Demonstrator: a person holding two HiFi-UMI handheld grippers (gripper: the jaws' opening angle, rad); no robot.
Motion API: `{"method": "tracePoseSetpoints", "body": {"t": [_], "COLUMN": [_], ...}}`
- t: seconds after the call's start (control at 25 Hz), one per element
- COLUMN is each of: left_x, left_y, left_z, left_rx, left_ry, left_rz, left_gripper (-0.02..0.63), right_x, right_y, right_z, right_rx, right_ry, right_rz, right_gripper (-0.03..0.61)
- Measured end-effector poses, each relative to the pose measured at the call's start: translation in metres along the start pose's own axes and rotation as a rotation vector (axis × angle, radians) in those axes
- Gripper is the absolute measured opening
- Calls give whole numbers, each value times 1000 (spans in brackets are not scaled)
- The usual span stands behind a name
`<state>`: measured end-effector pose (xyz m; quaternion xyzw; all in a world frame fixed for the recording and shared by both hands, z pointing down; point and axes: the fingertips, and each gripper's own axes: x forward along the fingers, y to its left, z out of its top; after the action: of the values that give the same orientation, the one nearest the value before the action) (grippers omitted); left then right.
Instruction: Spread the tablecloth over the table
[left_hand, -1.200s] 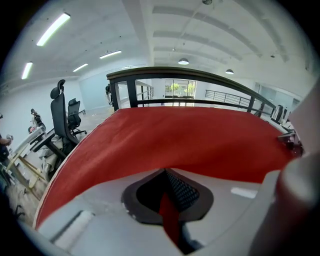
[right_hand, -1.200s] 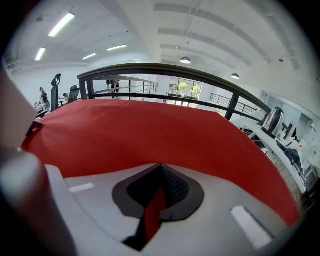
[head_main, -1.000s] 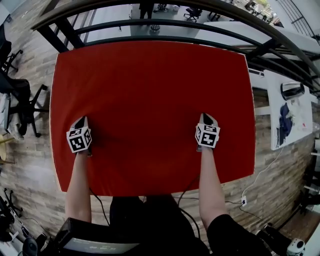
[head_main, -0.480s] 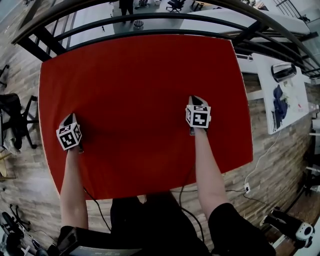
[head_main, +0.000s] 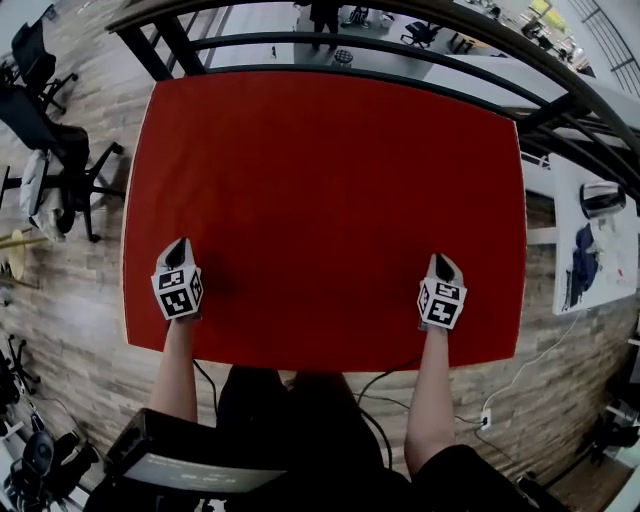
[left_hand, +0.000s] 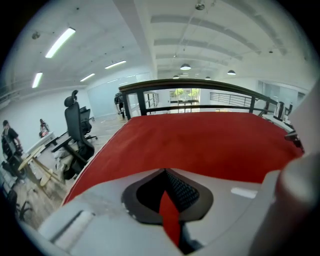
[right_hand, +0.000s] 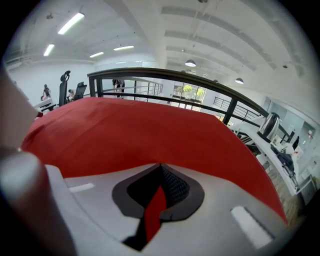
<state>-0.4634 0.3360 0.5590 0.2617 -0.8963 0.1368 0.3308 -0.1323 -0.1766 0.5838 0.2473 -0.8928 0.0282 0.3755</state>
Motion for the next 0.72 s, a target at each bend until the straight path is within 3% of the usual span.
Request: {"method": "tracePoseSetpoints", "body": {"t": [0.16, 0.28, 0.48, 0.6, 0.72], "left_x": [-51, -55, -52, -62, -87], "left_y": [40, 66, 73, 56, 23], "left_z": [-74, -109, -114, -109, -99], "left_rx": [-99, -147, -73, -56, -11], "left_ry": [84, 109, 89, 55, -4], "left_rz": [121, 136, 117, 61, -85], "left_gripper": [8, 9, -6, 2, 2], "right_x": [-30, -36, -37, -63, -104], "right_y": [-17, -18, -8, 11, 41], "right_z": [-58, -71, -67, -60, -60], "right_rx": [-13, 24, 53, 71, 96], "right_ry": [66, 45, -2, -65, -123], "right_rz": [-28, -24, 24, 85, 128], "right_gripper": [9, 9, 9, 9, 9]}}
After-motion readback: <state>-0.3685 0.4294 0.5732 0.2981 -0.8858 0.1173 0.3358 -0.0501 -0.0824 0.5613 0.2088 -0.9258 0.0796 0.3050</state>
